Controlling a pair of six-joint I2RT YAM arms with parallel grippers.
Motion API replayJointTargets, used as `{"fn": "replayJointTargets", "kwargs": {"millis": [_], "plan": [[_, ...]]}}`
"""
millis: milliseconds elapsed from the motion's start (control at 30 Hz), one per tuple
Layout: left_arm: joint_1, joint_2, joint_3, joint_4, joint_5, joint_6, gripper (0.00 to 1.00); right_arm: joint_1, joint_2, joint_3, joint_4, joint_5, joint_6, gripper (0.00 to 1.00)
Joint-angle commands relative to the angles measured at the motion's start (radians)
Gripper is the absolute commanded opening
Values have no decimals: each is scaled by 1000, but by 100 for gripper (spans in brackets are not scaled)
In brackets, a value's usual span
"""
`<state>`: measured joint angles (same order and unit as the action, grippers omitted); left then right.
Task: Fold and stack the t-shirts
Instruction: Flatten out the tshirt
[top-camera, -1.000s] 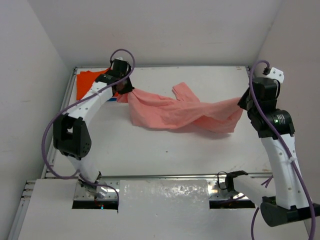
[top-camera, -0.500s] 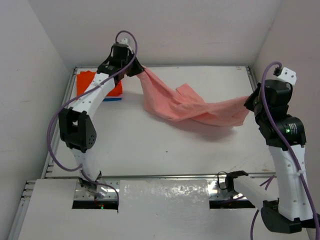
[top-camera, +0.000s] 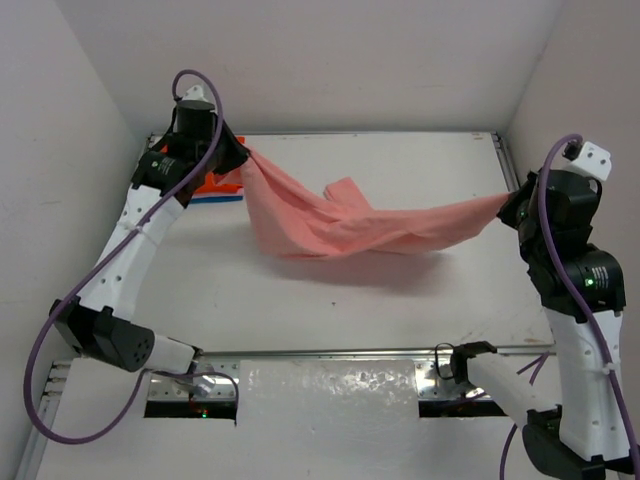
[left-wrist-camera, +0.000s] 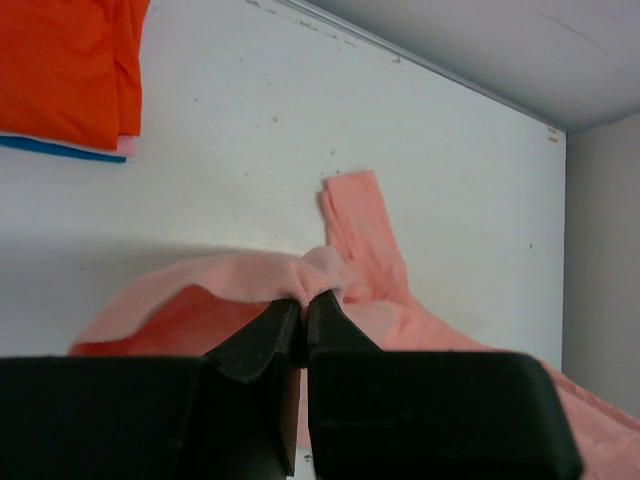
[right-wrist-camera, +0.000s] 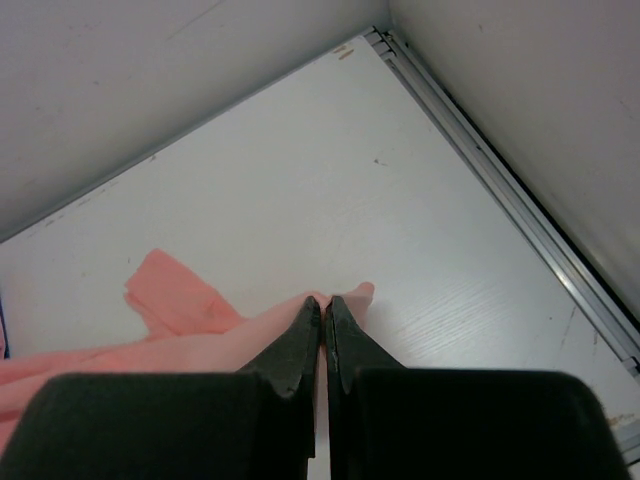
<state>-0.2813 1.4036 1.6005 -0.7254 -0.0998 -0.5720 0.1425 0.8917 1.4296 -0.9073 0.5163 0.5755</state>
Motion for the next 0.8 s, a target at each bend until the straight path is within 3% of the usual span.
{"fn": "replayJointTargets", "kwargs": {"millis": [0, 333, 433, 467, 500, 567, 600, 667, 767], "plan": [[2, 33, 19, 30, -25, -23, 0, 0, -19, 17, 25, 30, -5, 0], [7, 411, -114, 486, 185, 47, 0, 0, -63, -116, 38, 39, -11, 0], [8, 614, -71, 495, 271, 80, 5, 0, -73, -135, 25, 37, -11, 0], [8, 644, -26, 474, 299, 102, 12, 0, -76, -141, 24, 39, -9, 0], [11, 662, -8, 454, 307, 115, 32, 0, -76, -143, 22, 36, -9, 0], [13, 647, -7, 434, 310, 139, 52, 2, -73, -143, 21, 28, -16, 0], [14, 629, -11, 432, 308, 146, 78, 0, -71, -141, 21, 28, -22, 0], [17, 578, 2, 365, 305, 179, 85, 0, -68, -141, 27, 33, -23, 0], [14, 500, -31, 187, 269, 189, 82, 0, -59, -143, 50, 19, -29, 0]]}}
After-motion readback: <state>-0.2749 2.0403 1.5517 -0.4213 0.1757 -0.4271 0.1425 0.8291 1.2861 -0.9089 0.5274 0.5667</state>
